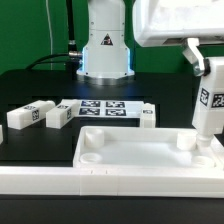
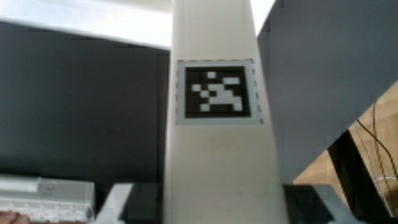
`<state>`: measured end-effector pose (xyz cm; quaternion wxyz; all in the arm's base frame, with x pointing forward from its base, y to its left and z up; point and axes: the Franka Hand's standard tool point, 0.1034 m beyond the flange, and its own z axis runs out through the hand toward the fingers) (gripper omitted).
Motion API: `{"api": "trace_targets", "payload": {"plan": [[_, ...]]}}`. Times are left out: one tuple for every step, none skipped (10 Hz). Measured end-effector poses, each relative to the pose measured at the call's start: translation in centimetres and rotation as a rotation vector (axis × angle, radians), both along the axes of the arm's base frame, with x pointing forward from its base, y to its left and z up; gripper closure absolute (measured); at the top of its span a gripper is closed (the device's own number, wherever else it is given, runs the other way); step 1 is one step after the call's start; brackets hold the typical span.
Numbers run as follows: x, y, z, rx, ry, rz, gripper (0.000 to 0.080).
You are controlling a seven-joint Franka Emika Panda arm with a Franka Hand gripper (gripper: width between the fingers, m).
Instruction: Assemble desk
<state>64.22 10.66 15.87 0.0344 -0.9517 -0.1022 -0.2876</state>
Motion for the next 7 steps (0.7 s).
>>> {"api": "trace_targets", "payload": {"plan": [[-0.1,0.0,-0.2,0.0,0.005,0.0,0.0509],[-0.1,0.0,-0.2,0.0,0.004,0.0,0.0509],[0.1,-0.1,0.0,0.003,-0.058,-0.001,0.0509],[-0.4,0.4,-0.6,0.007,-0.092,0.004,0.0509],[-0.7,1.0,-1.0,0.0,-0.089,0.022,0.0509],[-0.7,0.9,-1.1,-0.006,-0.088,0.029,0.0509],[-0.7,0.7,-1.3,-0.01,-0.085,0.031,0.0509]]}}
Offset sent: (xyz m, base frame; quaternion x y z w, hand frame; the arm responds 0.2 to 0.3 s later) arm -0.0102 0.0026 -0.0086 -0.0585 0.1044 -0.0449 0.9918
